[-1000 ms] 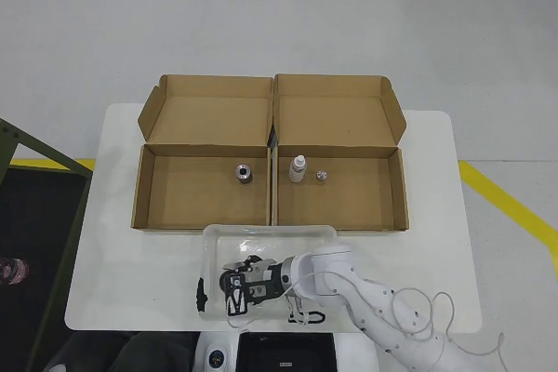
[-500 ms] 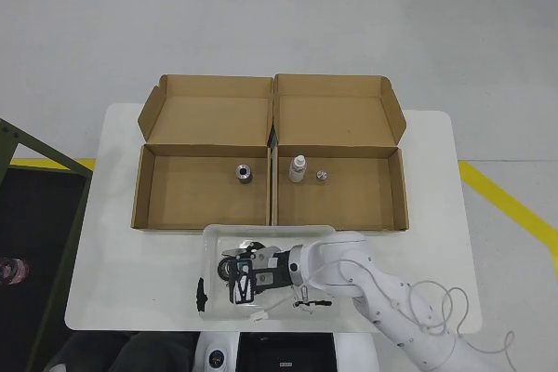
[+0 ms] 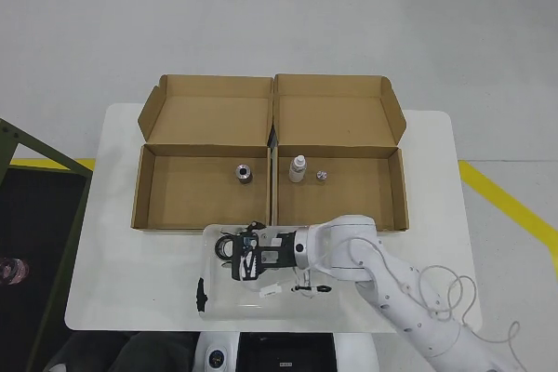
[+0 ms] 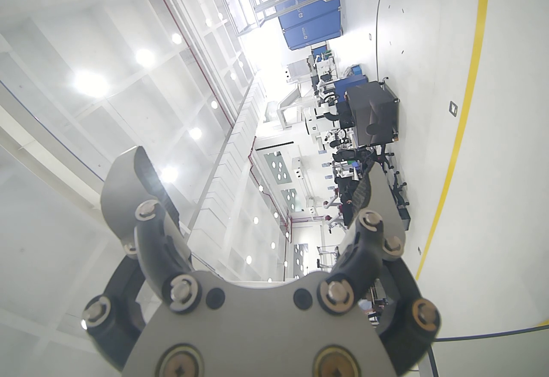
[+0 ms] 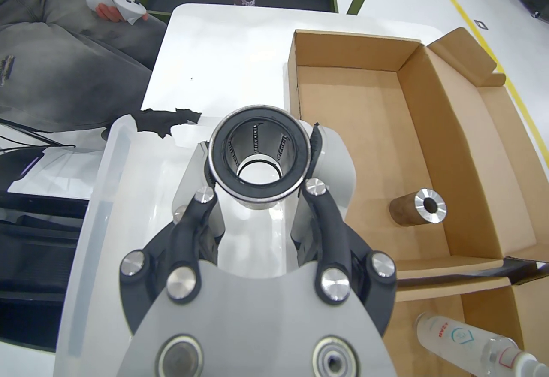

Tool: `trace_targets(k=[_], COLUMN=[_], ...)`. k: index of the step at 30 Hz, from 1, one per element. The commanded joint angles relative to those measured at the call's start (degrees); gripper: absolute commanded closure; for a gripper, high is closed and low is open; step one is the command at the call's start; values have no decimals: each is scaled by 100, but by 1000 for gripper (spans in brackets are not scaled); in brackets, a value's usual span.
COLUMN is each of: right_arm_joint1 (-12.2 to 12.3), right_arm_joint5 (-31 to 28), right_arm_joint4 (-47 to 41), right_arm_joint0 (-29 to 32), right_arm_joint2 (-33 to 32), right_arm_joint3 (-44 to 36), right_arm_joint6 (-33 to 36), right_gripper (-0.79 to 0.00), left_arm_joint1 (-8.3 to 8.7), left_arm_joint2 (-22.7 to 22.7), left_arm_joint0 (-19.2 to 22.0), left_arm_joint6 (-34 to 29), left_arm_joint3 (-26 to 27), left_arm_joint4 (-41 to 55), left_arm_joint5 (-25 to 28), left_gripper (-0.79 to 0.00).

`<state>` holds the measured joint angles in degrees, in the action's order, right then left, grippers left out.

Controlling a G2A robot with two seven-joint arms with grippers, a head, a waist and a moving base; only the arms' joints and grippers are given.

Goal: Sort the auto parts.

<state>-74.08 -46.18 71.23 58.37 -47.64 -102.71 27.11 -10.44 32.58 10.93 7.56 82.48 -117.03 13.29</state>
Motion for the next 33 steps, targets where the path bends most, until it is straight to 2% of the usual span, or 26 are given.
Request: trace_targets(k=[1, 16, 33], right_arm_joint1=[-1, -67, -374], right_arm_joint5=[53, 503, 886], right_arm_joint4=[-94, -408, -592], right_arm_joint0=[-60, -756, -1505], right_arm_joint2=[-59, -274, 415], right_arm_joint3=[29, 795, 2113], right_arm_joint6=[-27, -73, -215], right_gripper=[0, 0, 0], left_arm_joint1=[0, 0, 0], left_arm_joint2=[0, 0, 0], left_arm_joint0=[0, 0, 0], left_arm_joint6=[0, 0, 0], left_arm_joint3=[0, 0, 0], left_arm_joint4=[0, 0, 0], left_arm_joint5=[0, 0, 0], left_gripper=[-785, -785, -785])
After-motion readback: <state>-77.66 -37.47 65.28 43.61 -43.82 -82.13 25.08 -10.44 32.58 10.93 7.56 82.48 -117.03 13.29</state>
